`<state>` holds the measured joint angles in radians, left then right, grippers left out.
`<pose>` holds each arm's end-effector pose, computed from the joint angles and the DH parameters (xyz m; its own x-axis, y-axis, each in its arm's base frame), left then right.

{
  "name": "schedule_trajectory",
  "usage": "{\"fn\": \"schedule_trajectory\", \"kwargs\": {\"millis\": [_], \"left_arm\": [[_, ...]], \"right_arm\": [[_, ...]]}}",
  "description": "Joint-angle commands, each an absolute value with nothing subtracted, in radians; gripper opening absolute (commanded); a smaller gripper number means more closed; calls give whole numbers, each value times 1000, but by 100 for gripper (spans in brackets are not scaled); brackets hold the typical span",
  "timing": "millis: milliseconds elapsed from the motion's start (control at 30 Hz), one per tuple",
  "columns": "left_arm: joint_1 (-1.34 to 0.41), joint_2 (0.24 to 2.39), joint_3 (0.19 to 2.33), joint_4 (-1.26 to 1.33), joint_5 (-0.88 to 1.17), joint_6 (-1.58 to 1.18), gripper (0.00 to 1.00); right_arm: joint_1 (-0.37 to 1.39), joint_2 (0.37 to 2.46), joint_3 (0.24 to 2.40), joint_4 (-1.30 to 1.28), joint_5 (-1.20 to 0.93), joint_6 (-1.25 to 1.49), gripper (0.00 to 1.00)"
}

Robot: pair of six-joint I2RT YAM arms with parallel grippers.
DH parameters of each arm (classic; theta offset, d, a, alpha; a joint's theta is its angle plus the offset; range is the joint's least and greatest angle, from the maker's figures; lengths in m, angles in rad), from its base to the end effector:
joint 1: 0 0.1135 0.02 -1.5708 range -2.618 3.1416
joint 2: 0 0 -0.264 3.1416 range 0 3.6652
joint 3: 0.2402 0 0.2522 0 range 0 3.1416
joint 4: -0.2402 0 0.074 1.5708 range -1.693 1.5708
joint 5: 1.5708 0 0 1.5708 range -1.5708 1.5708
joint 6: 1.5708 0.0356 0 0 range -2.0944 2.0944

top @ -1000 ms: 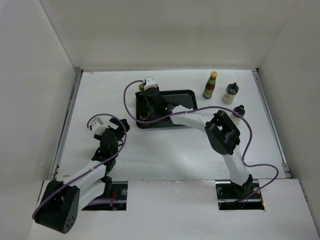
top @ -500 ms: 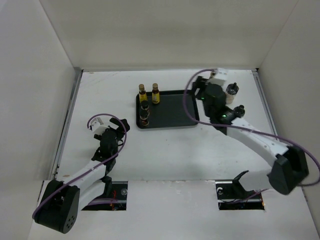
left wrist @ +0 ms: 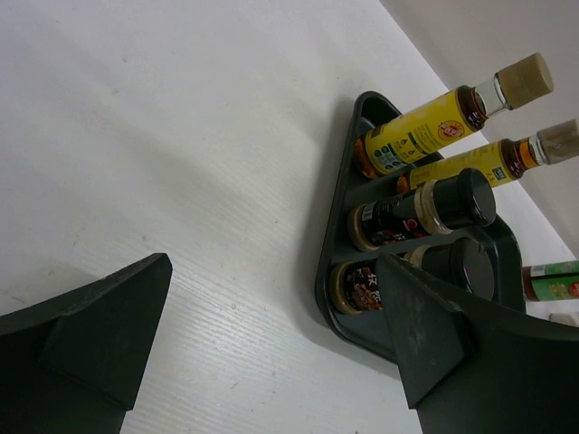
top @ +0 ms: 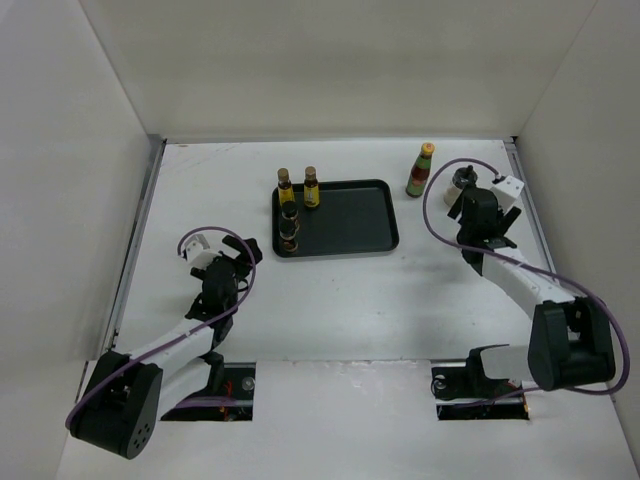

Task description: Organize the condiment bottles

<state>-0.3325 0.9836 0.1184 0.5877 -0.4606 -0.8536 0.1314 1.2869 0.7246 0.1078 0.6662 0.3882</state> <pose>0.1754 -0.0438 0.1567 -0.0860 -0.6845 -0.7239 -0.2685 0.7156 -0.6448 0.2774 0.0145 0.2423 -0.2335 0.2693 -0.9343 0.5789 0.8105 0.0890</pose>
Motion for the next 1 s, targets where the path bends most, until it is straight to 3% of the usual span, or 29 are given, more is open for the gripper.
{"fn": "schedule_trajectory", "kwargs": {"millis": [0, 200, 400, 433, 667, 967], "left_arm": [[-337, 974, 132, 644, -454, -856, 100], [-338, 976, 132, 646, -454, -856, 100], [-340, 979, 133, 649, -451, -856, 100], [-340, 980, 133, 649, -449, -856, 100], [-340, 992, 140, 649, -446, -856, 100], [-335, 970, 132, 644, -448, -853, 100]], "right_arm": [[102, 1324, 741, 129, 623, 423, 89], [65, 1411, 753, 144, 608, 443, 86], [67, 1390, 744, 179, 600, 445, 48], [77, 1365, 741, 186, 624, 437, 46], [370, 1281, 834, 176, 667, 379, 45], [717, 1687, 1182, 276, 552, 359, 46]]}}
